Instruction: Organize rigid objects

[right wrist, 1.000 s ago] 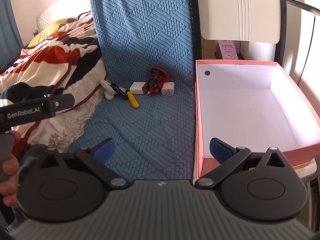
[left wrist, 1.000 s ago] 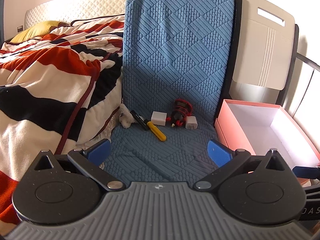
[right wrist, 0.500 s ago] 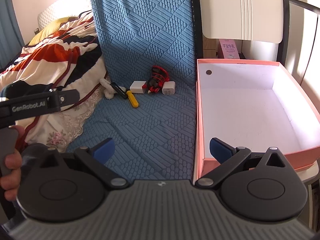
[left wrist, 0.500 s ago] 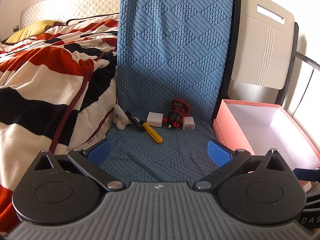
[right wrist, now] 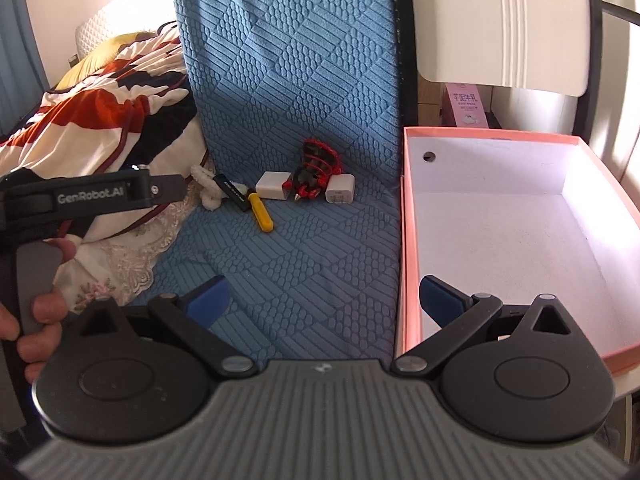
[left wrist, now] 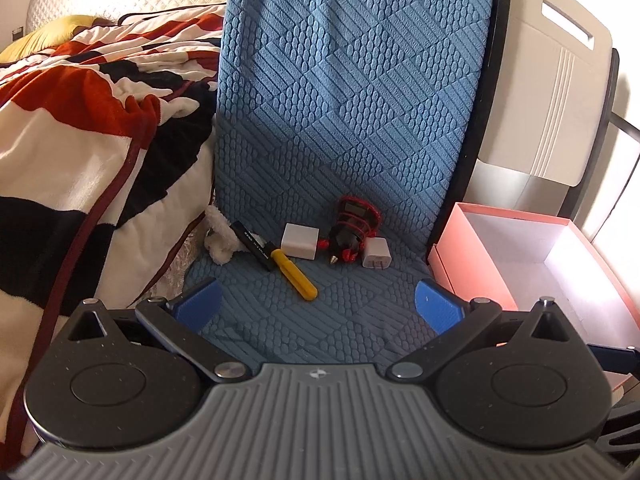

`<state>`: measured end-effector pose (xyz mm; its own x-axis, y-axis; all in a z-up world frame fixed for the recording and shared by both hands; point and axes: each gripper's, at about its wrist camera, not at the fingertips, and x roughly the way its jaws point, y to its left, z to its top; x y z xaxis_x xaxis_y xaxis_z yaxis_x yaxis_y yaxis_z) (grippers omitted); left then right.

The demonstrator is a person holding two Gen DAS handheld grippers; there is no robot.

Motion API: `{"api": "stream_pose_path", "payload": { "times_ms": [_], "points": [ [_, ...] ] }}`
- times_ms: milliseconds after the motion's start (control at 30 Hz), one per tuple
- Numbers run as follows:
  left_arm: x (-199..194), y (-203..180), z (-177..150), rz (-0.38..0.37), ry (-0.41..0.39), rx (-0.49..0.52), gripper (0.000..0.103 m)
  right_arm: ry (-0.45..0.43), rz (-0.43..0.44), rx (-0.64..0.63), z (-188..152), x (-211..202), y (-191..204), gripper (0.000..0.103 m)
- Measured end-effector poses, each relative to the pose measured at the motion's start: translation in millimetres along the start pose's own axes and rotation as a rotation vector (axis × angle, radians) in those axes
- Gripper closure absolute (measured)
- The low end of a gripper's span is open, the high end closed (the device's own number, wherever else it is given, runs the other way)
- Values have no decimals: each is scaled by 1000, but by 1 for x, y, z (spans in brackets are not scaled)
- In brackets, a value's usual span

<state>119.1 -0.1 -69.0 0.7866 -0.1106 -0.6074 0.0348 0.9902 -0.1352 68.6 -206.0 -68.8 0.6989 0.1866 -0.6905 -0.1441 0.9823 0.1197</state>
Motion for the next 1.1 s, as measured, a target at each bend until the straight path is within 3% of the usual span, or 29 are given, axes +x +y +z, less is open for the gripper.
{"api": "stream_pose_path", "payload": {
  "times_ms": [267, 433, 633, 800, 867, 933, 1100],
  "points": [
    [33, 11, 9, -1, 29, 0, 0, 8, 4, -24, 13, 29, 5, 0],
    [51, 19, 15, -25, 42, -34, 0, 18, 31, -47, 19, 47, 9, 0],
    [77, 25, 20, 14, 65, -69, 0, -12, 54, -53, 26, 75, 10, 0],
    [100, 36, 19, -3, 87, -123, 0, 3, 75, -33, 32, 101, 6, 4],
    [106, 38, 17, -3, 82, -134, 1, 1, 106, -24, 36, 107, 1, 8],
    [115, 40, 15, 4, 89, -145, 6, 7, 121, -24, 41, 113, -1, 25],
    [136, 49, 9, 28, 110, -203, 20, 47, 110, -3, 50, 139, -6, 38]
  ]
}}
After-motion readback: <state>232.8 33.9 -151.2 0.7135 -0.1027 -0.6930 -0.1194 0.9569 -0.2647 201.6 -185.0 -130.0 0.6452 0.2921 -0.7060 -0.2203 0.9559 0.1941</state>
